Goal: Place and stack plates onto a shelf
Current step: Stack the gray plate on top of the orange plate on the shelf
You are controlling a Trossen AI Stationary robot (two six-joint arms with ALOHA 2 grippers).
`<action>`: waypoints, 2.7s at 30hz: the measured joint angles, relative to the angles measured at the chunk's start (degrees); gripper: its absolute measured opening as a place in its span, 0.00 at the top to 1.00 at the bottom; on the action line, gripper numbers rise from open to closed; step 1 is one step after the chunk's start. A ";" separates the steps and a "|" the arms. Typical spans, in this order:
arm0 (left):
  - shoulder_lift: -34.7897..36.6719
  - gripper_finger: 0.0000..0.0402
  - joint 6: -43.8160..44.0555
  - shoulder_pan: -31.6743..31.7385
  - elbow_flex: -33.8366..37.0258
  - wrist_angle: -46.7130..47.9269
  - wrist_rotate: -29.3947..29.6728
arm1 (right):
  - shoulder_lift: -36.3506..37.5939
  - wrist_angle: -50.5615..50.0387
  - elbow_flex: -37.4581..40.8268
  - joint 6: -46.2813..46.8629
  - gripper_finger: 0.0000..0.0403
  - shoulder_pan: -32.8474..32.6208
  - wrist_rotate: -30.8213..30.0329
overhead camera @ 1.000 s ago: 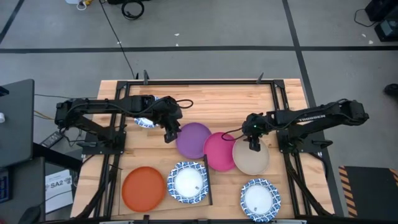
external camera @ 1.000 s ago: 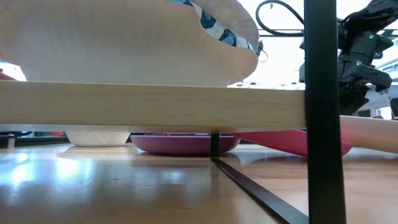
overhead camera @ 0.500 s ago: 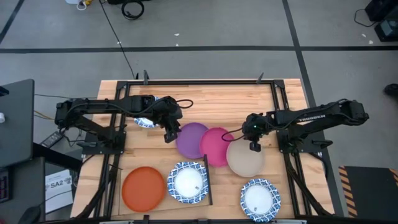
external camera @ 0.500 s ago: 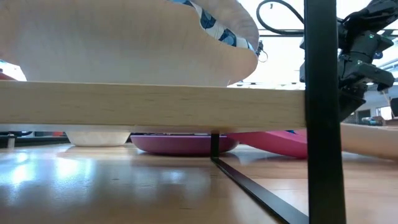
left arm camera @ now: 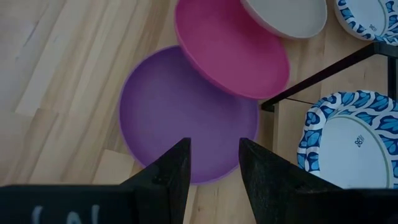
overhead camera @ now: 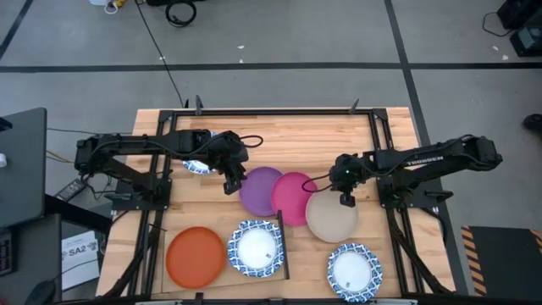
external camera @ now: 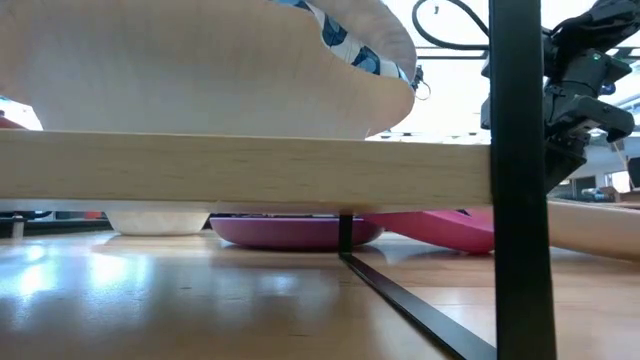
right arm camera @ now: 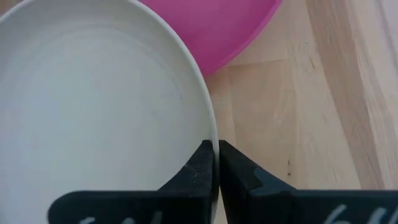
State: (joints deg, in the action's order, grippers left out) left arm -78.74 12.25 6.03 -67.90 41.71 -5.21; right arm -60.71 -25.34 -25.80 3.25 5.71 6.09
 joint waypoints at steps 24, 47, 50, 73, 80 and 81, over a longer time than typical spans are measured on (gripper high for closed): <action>0.00 0.65 0.31 0.01 0.00 -0.85 0.02 | -0.02 -1.68 -16.10 -0.85 0.96 0.06 -2.48; 0.00 0.65 -0.54 0.04 0.01 -22.23 23.24 | -0.09 9.52 -24.88 -0.04 0.96 4.63 -39.65; 0.00 0.65 -4.53 0.04 0.00 -25.53 32.91 | -0.09 12.53 -24.88 -0.01 0.96 5.37 -42.25; 0.00 0.65 -11.43 1.33 0.00 -35.85 39.01 | -0.15 28.59 -24.86 4.50 0.96 6.54 -44.41; 0.00 0.65 -11.43 1.31 0.00 -35.87 38.97 | -0.15 28.72 -24.86 4.43 0.96 6.54 -44.48; 0.00 0.65 -11.43 1.30 0.00 -35.94 38.97 | -0.15 28.72 -24.86 4.55 0.96 6.54 -44.48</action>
State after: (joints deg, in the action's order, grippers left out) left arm -78.74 0.82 7.32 -67.90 5.77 33.76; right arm -60.86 3.38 -50.65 7.79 12.25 -38.39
